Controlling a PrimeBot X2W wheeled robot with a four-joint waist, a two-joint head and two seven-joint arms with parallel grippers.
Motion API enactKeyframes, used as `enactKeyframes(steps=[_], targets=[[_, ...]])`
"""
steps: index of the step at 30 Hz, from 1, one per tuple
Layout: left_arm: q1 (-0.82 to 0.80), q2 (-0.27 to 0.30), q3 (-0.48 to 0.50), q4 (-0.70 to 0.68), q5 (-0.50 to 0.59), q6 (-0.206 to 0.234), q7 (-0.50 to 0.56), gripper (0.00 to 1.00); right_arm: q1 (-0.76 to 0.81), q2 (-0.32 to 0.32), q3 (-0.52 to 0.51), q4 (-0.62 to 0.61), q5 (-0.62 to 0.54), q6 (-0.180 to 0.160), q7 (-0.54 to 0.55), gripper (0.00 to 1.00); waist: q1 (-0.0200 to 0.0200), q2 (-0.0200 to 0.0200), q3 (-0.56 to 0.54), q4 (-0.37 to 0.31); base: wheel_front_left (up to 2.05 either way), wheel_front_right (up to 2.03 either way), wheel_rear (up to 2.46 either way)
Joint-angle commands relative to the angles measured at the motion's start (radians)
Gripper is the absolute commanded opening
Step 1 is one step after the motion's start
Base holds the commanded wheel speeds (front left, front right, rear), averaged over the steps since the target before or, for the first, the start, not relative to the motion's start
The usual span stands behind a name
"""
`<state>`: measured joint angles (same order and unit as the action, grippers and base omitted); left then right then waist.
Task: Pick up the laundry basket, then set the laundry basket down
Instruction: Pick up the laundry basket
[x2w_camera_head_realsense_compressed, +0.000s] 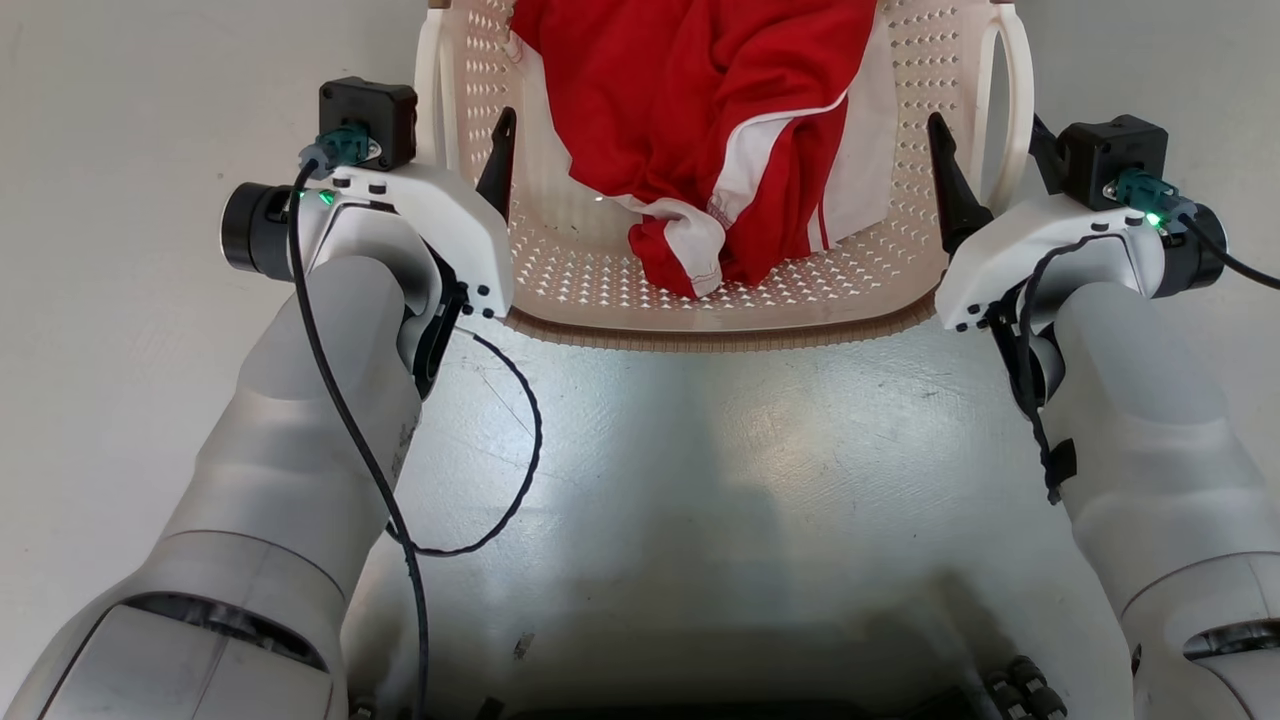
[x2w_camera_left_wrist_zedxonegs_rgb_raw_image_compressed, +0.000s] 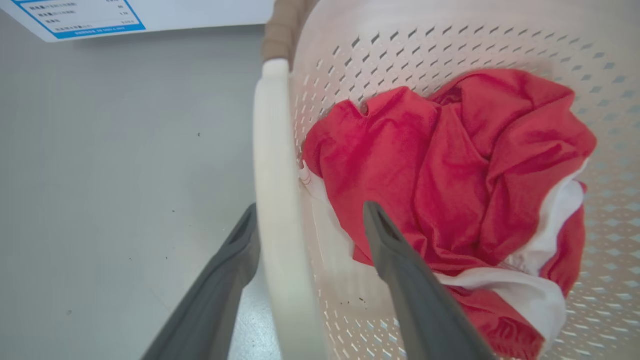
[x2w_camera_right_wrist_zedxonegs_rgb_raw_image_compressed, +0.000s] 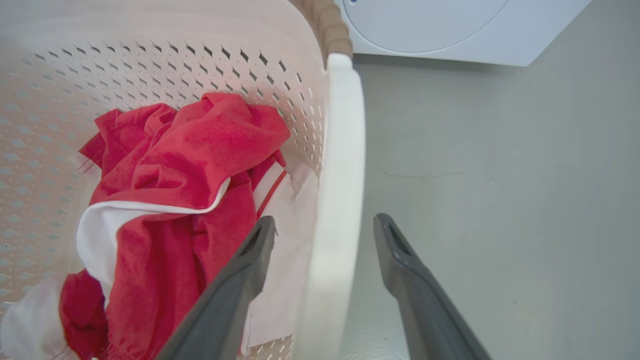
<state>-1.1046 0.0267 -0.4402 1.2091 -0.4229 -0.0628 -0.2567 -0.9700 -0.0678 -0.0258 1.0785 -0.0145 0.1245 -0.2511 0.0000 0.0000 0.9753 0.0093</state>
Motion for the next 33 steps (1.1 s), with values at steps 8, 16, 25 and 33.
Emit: enactKeyframes(steps=[8,16,25,33], targets=[[-0.007,0.023,-0.014,0.008,-0.021,0.001,-0.005,1.0,0.013,0.018,0.036,-0.008,0.021,0.006,-0.011,1.0,0.0,0.0,0.002,-0.003,0.0,0.0,0.0],[-0.009,0.023,-0.038,0.013,-0.037,0.009,-0.005,0.0,0.015,0.018,0.07,0.006,0.045,0.006,-0.011,0.0,0.0,0.0,-0.001,-0.007,0.0,0.0,0.0],[0.021,0.023,-0.07,0.021,-0.088,0.009,-0.004,0.0,0.025,0.018,0.113,0.052,0.014,0.006,-0.011,0.0,0.0,0.0,-0.033,-0.004,0.0,0.0,0.0],[0.096,0.023,-0.104,0.035,-0.141,0.015,0.013,0.0,0.069,0.018,0.201,0.096,0.061,0.006,-0.01,0.0,0.0,0.0,-0.121,-0.004,0.0,0.0,0.0]])
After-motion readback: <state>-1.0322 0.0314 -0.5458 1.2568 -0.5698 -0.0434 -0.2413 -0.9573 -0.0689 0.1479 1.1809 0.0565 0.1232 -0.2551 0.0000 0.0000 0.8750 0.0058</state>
